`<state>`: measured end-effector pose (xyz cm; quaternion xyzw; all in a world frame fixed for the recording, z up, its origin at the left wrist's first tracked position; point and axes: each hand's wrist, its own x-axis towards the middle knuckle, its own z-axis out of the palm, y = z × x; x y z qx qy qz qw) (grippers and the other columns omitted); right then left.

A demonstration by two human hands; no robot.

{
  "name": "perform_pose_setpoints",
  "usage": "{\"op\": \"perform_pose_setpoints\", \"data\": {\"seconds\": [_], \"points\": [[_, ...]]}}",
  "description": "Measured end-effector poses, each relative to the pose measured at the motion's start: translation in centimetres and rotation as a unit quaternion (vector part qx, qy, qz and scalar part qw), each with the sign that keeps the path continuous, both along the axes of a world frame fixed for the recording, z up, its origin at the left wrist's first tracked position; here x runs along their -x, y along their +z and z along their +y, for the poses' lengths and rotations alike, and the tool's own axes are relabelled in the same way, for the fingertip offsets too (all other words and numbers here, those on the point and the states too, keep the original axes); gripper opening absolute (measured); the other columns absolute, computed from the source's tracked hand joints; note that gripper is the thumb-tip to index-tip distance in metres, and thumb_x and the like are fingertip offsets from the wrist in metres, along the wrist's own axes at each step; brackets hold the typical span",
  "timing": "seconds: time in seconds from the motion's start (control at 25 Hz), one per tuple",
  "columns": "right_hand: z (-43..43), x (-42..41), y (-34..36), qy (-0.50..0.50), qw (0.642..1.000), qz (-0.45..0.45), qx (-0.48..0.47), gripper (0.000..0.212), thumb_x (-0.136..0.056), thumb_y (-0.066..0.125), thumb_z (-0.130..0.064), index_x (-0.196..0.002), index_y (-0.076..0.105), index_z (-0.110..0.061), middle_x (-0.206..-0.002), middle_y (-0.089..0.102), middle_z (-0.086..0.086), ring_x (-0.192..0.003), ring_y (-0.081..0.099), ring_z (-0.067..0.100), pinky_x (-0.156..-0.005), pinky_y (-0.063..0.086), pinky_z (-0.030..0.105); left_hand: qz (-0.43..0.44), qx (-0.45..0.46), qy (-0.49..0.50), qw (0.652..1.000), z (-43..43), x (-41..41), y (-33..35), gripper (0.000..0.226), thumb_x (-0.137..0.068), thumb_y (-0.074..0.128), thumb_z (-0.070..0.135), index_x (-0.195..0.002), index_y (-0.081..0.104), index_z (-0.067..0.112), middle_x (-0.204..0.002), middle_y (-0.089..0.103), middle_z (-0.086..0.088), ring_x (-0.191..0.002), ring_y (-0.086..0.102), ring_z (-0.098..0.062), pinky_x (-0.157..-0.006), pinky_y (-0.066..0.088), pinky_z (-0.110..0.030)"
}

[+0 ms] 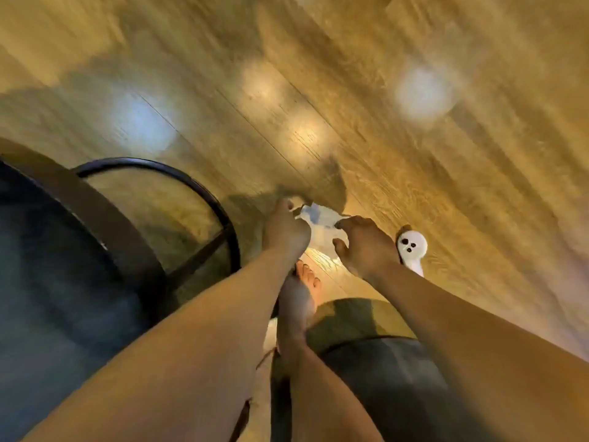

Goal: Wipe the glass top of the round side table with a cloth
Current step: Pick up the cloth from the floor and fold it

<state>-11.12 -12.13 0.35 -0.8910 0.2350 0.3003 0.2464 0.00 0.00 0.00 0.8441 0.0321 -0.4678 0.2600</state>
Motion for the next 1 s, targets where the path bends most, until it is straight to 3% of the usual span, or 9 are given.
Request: {"op": "perform_pose_setpoints", "data": {"seconds": [0.16,0.32,0.44,0.56,0.64,0.68,0.8,0.92,1.0], "points": [[1.7,-1.1,-8.9,0.087,0.994,0.061,0.036,0.066,-0.089,0.059,-0.038,-0.147,0.031,-0.025,-0.146,0.039,0.012,-0.131,0.036,0.036,-0.096,0.041,0.044,0.125,-0.023,0.091,0.988,-0.2,2.5,-8.0,0.034,-0.087,0.056,0.004,-0.121,0.050,0.009,-0.105,0.059,-0.009,-0.091,0.056,-0.026,-0.066,0.040,-0.028],[2.1,-1.8,-9.3,0.063,0.996,0.049,0.043,0.046,-0.089,0.057,-0.021,-0.134,0.047,-0.024,-0.123,0.055,0.013,-0.111,0.051,0.038,-0.083,0.036,0.039,0.129,-0.018,0.084,0.988,0.0,3.8,-7.1,0.033,-0.092,0.055,0.011,-0.125,0.058,0.010,-0.121,0.065,-0.013,-0.102,0.061,-0.029,-0.083,0.050,-0.035],[1.3,-2.5,-1.9,-0.108,0.989,-0.067,-0.074,0.038,-0.089,0.060,-0.013,-0.126,0.058,-0.020,-0.106,0.067,0.013,-0.093,0.062,0.038,-0.072,0.047,0.038,0.064,0.047,0.105,0.991,-0.6,2.8,0.1,0.031,-0.090,0.060,0.017,-0.121,0.062,0.016,-0.123,0.065,-0.010,-0.112,0.061,-0.029,-0.094,0.048,-0.035],[1.3,-3.7,10.2,-0.211,0.955,-0.155,-0.137,0.028,-0.092,0.058,-0.007,-0.118,0.053,-0.018,-0.081,0.072,0.005,-0.068,0.069,0.029,-0.064,0.055,0.047,-0.030,0.186,0.108,0.976,1.3,0.4,12.3,0.049,-0.080,0.069,0.021,-0.127,0.056,0.023,-0.127,0.050,-0.004,-0.119,0.054,-0.024,-0.100,0.046,-0.038],[2.6,-5.4,17.9,-0.206,0.946,-0.170,-0.185,0.019,-0.095,0.057,-0.026,-0.107,0.052,-0.012,-0.064,0.065,-0.004,-0.055,0.065,0.020,-0.056,0.054,0.046,-0.045,0.228,0.121,0.965,5.2,-1.7,19.7,0.067,-0.075,0.075,0.023,-0.135,0.047,0.026,-0.133,0.047,0.000,-0.125,0.050,-0.022,-0.103,0.044,-0.038],[3.7,-6.6,21.3,-0.194,0.942,-0.171,-0.216,0.030,-0.095,0.055,-0.036,-0.106,0.056,-0.008,-0.061,0.061,-0.005,-0.053,0.063,0.014,-0.054,0.054,0.041,-0.007,0.251,0.144,0.957,7.3,-2.6,22.9,0.073,-0.074,0.079,0.022,-0.138,0.044,0.026,-0.136,0.050,0.001,-0.127,0.050,-0.019,-0.105,0.044,-0.039],[10.4,-9.2,30.0,-0.141,0.918,-0.184,-0.321,0.033,-0.096,0.057,-0.042,-0.118,0.063,-0.018,-0.086,0.068,-0.010,-0.073,0.065,-0.005,-0.062,0.052,0.016,0.112,0.360,0.220,0.900,15.5,-3.8,30.8,0.065,-0.079,0.080,0.006,-0.136,0.049,0.014,-0.129,0.064,-0.006,-0.120,0.061,-0.019,-0.102,0.049,-0.043],[18.9,-9.8,35.4,-0.101,0.910,-0.214,-0.342,0.016,-0.091,0.065,-0.043,-0.106,0.062,-0.045,-0.103,0.067,-0.022,-0.098,0.063,-0.002,-0.075,0.047,0.009,0.100,0.364,0.270,0.886,24.7,-2.8,35.2,0.059,-0.082,0.075,-0.001,-0.133,0.050,0.015,-0.117,0.070,0.004,-0.109,0.067,-0.011,-0.086,0.055,-0.026],[24.2,-9.4,37.0,-0.094,0.902,-0.214,-0.364,0.023,-0.087,0.060,-0.048,-0.109,0.062,-0.046,-0.108,0.067,-0.022,-0.102,0.062,-0.002,-0.078,0.046,0.007,0.119,0.376,0.331,0.857,30.4,-1.1,36.4,0.062,-0.081,0.078,0.010,-0.134,0.049,0.026,-0.119,0.070,0.007,-0.110,0.066,-0.012,-0.084,0.055,-0.025]]}}
